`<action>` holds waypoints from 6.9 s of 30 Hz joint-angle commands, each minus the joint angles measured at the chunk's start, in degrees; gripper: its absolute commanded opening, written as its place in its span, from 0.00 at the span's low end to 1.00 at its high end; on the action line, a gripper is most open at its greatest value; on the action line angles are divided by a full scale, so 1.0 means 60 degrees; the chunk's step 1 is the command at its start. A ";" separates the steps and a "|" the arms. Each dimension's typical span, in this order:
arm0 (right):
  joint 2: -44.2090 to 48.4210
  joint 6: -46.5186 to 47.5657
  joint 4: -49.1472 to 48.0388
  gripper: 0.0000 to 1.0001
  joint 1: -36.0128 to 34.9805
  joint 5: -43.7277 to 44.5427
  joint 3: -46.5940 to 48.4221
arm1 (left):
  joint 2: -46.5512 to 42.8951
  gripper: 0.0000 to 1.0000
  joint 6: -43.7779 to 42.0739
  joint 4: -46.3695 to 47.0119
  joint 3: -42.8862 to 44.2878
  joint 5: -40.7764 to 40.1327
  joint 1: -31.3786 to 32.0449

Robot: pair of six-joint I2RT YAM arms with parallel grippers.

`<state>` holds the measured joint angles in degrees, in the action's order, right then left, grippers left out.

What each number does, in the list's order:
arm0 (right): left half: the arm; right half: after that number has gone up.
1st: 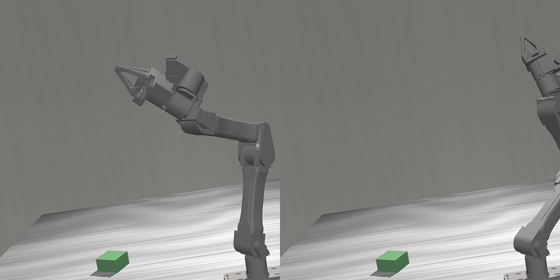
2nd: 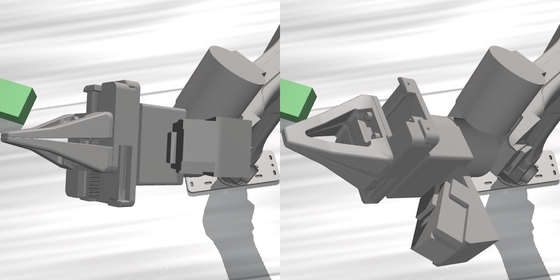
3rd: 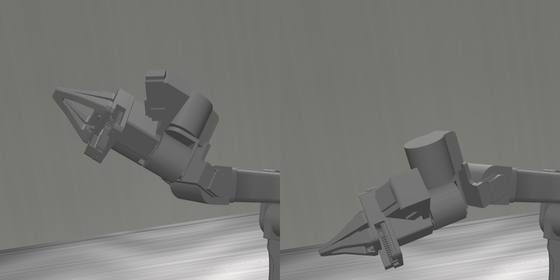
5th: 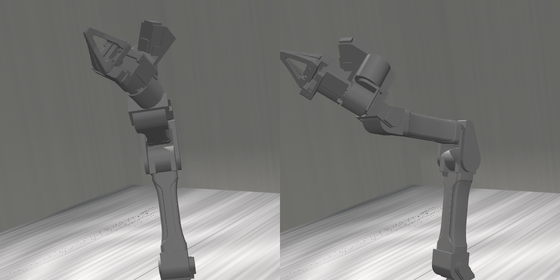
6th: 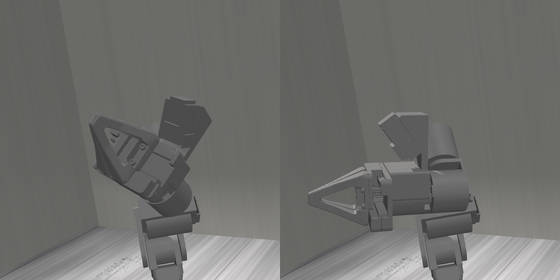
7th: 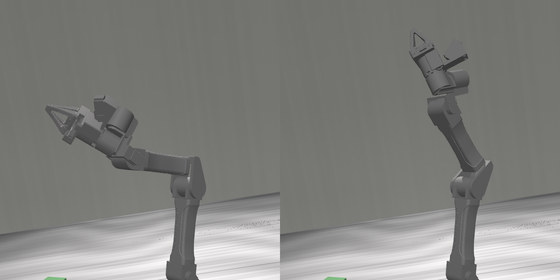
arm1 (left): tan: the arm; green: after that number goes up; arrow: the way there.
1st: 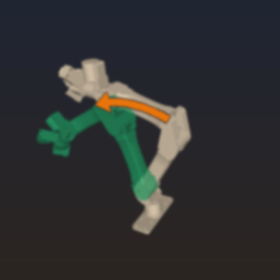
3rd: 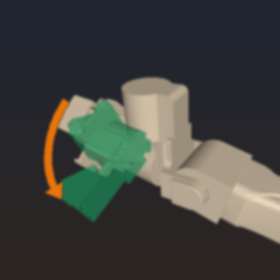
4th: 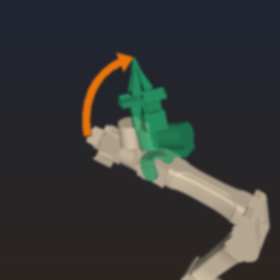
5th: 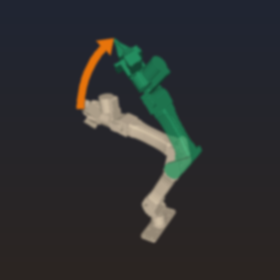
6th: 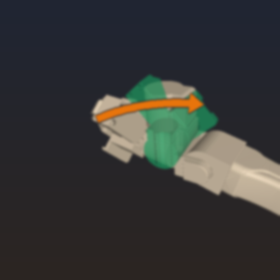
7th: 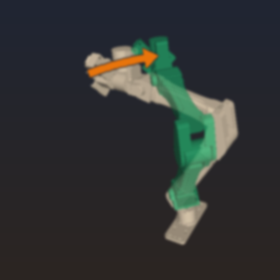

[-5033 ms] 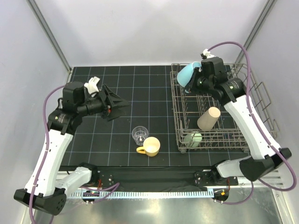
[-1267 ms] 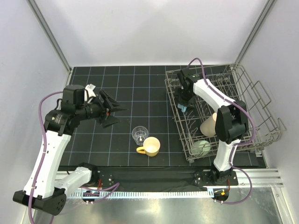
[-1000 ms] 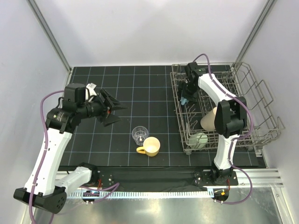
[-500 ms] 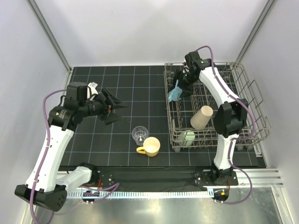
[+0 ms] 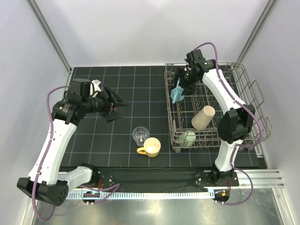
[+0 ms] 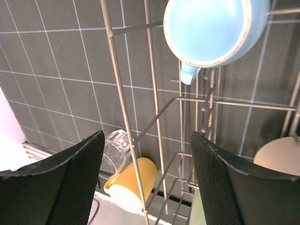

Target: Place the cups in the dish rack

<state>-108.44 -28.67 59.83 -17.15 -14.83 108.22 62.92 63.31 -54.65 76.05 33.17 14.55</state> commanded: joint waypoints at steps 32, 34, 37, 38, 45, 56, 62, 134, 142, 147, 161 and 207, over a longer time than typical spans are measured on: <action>0.4784 0.1307 -0.0008 1.00 0.1129 -0.2024 -0.2552 | 0.4103 0.63 -0.3550 -0.2054 0.1212 -0.4063 0.2658; 0.5416 0.1072 -0.0478 1.00 0.1115 -0.2316 -0.2671 | 0.4191 0.63 -0.3549 -0.1980 0.1153 -0.4034 0.2702; 0.5476 0.1013 -0.0320 1.00 0.1115 -0.2727 -0.2496 | 0.4338 0.63 -0.3579 -0.1819 0.1065 -0.4078 0.2805; 0.5520 0.0998 -0.0319 1.00 0.1115 -0.2729 -0.2495 | 0.4367 0.62 -0.3579 -0.1761 0.1022 -0.4092 0.2820; 0.5783 0.1115 -0.0085 0.99 0.1114 -0.2714 -0.2656 | 0.4763 0.58 -0.3593 -0.1673 0.0758 -0.4209 0.3127; 0.6150 0.1145 0.0047 0.96 0.1129 -0.2538 -0.2920 | 0.5539 0.44 -0.3915 -0.1556 0.0071 -0.4532 0.3318; 0.6194 0.1203 0.0252 0.95 0.1115 -0.2436 -0.2906 | 0.5964 0.35 -0.3989 -0.1219 -0.0370 -0.4474 0.3464; 0.4964 -0.4875 -0.9269 0.66 -0.0995 -0.7167 -0.2232 | 0.1335 0.00 0.4566 1.1643 0.0039 0.2616 0.2278; 0.4963 -0.4321 -0.8483 0.04 -0.0980 -0.7081 -0.2085 | 0.1570 0.60 0.4756 1.1672 -0.0121 0.2851 0.1972; 0.5168 -0.2871 -0.5864 0.04 -0.0849 -0.6129 -0.1779 | 0.1175 0.75 0.4538 1.1205 -0.0501 0.3055 0.1239; 0.4965 -0.0525 0.2256 0.04 0.2549 0.1662 -0.0123 | 0.0106 0.82 -0.2109 0.2064 0.0420 0.1082 -0.0301; 0.1214 -0.0672 0.0590 0.04 0.4118 0.6998 -0.2510 | -0.0409 1.00 -0.7607 -0.1452 0.2471 -0.4898 0.2292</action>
<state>-101.27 -33.04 67.22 7.27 27.29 93.65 59.83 18.59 -63.16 87.96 4.71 28.12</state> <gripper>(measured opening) 0.672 0.996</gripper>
